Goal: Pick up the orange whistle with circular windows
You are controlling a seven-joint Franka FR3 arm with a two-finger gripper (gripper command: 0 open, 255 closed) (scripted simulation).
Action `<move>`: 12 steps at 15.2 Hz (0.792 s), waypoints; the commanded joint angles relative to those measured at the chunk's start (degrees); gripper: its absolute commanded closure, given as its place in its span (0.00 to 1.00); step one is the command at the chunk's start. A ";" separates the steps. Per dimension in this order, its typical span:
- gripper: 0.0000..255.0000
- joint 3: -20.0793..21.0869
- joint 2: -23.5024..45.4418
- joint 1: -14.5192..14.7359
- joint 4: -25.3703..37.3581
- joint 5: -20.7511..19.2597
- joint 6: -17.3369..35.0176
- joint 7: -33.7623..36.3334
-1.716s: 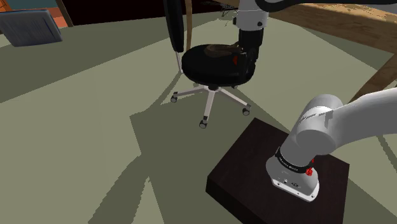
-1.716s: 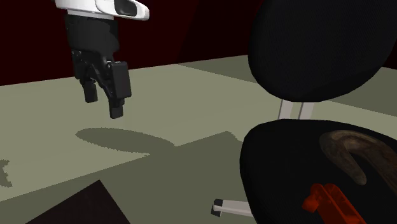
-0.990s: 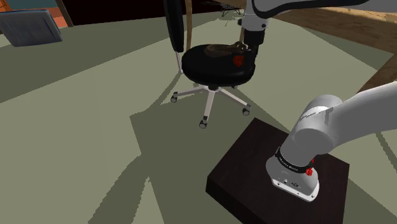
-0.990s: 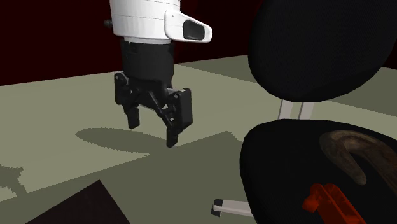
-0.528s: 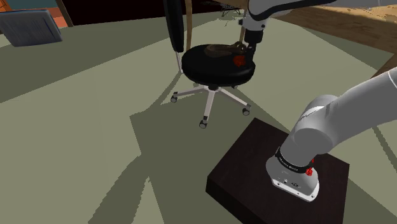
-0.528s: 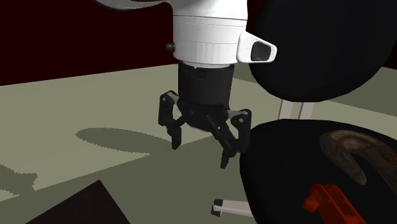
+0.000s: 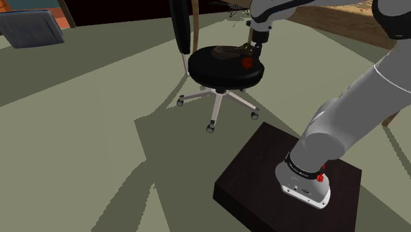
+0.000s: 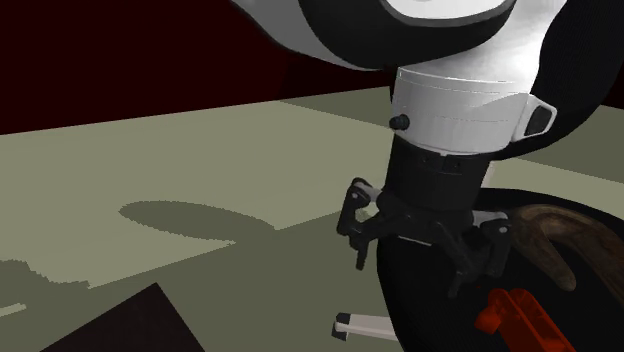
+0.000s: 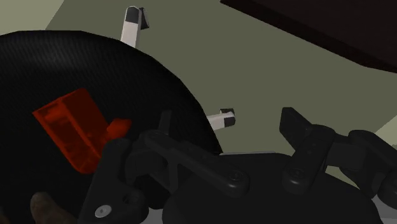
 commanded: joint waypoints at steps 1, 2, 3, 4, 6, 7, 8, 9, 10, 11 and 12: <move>0.00 -2.03 4.26 0.07 3.04 2.00 1.51 -4.40; 0.00 -2.94 6.58 0.01 4.79 3.30 2.07 -6.64; 0.00 -3.76 8.95 -0.14 6.63 4.74 2.55 -8.91; 0.00 -4.44 11.40 -0.43 8.56 6.32 2.91 -11.21; 0.00 -5.49 16.42 -1.32 12.73 9.75 3.30 -15.79; 0.00 -5.78 18.99 -2.01 14.97 11.56 3.32 -18.03; 0.00 -5.95 21.57 -2.81 17.32 13.38 3.21 -20.21; 0.00 -5.91 24.15 -3.82 19.78 15.17 2.98 -22.28; 0.00 -5.77 25.31 -4.39 20.95 15.95 2.84 -23.17; 0.00 -5.76 25.53 -4.39 20.42 16.13 3.54 -23.30; 0.00 -5.73 25.76 -4.39 19.90 16.31 4.24 -23.42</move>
